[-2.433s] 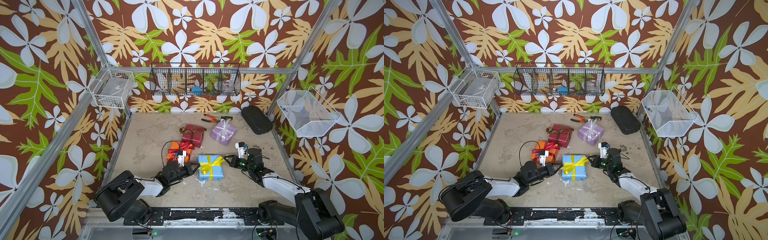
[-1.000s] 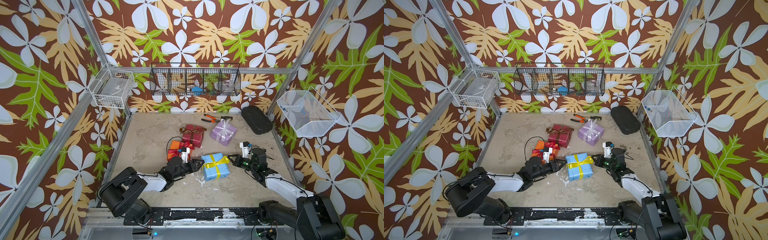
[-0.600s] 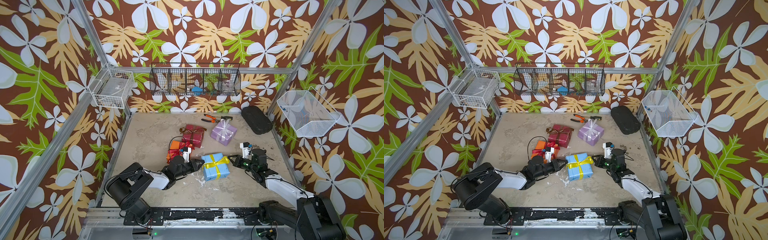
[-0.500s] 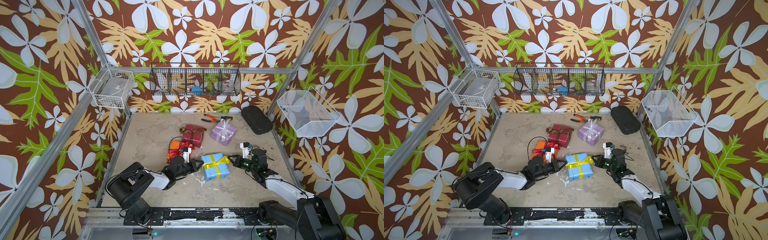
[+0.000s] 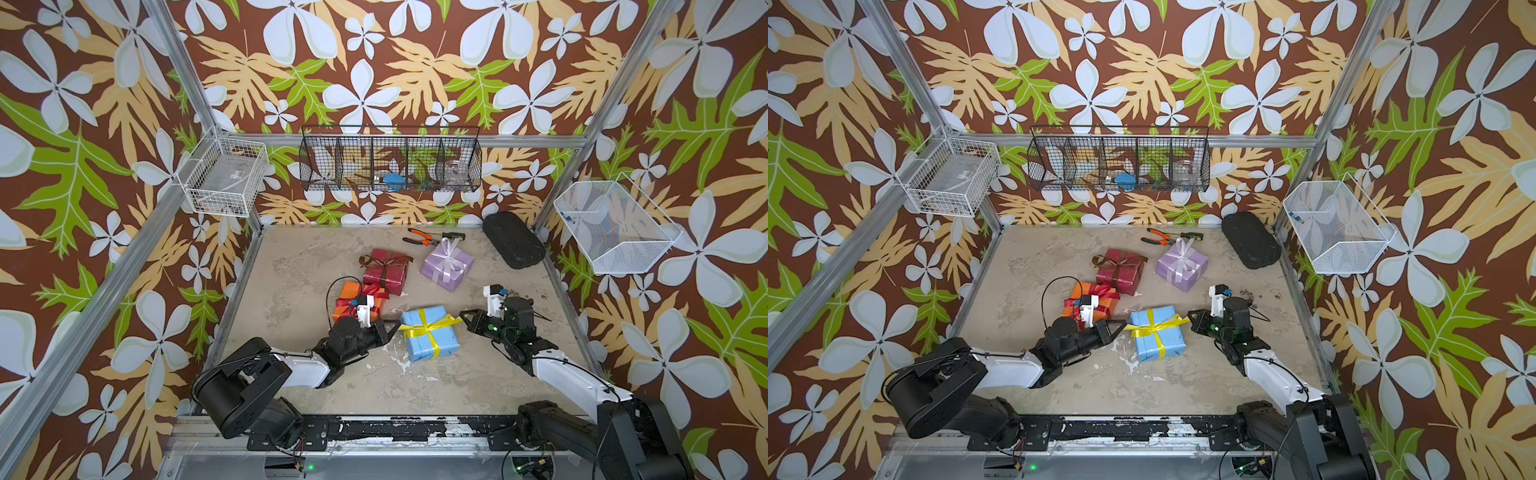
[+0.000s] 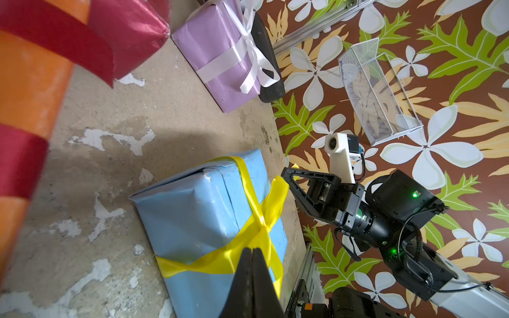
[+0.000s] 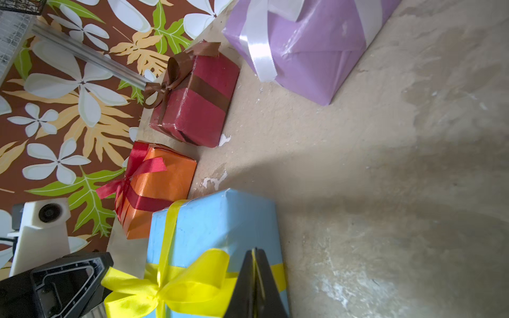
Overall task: Untie the ribbon bows on the gift boxes
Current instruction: Untie the ribbon from the gift box.
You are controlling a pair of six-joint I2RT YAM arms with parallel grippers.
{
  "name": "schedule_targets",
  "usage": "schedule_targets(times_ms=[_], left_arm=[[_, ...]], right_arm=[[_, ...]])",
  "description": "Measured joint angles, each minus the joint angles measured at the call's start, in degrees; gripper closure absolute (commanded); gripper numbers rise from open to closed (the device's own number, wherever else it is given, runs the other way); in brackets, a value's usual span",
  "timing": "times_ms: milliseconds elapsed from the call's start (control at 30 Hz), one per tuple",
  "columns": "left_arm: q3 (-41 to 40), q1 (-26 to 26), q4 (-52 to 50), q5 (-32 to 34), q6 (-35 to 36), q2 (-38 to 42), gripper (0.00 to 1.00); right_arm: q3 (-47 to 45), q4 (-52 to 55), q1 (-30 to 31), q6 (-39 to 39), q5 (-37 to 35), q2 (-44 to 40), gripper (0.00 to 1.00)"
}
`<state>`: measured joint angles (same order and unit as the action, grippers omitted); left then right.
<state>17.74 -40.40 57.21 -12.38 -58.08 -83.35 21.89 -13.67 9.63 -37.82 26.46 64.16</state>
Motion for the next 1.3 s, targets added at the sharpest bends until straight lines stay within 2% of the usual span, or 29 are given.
schedule_targets(times_ms=[200, 600, 900, 1300], left_arm=[[-1.7, 2.5, -1.6, 1.1, 0.5, 2.4, 1.00], [-4.3, 9.5, -10.7, 4.4, 5.0, 13.7, 1.00], [-5.9, 14.7, -16.1, 4.6, 6.9, 18.6, 1.00], [-6.9, 19.8, -20.2, 4.2, 8.0, 23.6, 1.00]], right_arm=[[0.0, 2.5, -1.4, 0.6, -3.1, -2.0, 1.00], [3.3, 8.3, -3.8, 3.6, -9.2, -3.9, 1.00], [5.9, 13.3, -7.2, 7.0, -16.4, -7.9, 1.00], [5.6, 15.4, -10.5, 6.9, -20.5, -11.1, 1.00]])
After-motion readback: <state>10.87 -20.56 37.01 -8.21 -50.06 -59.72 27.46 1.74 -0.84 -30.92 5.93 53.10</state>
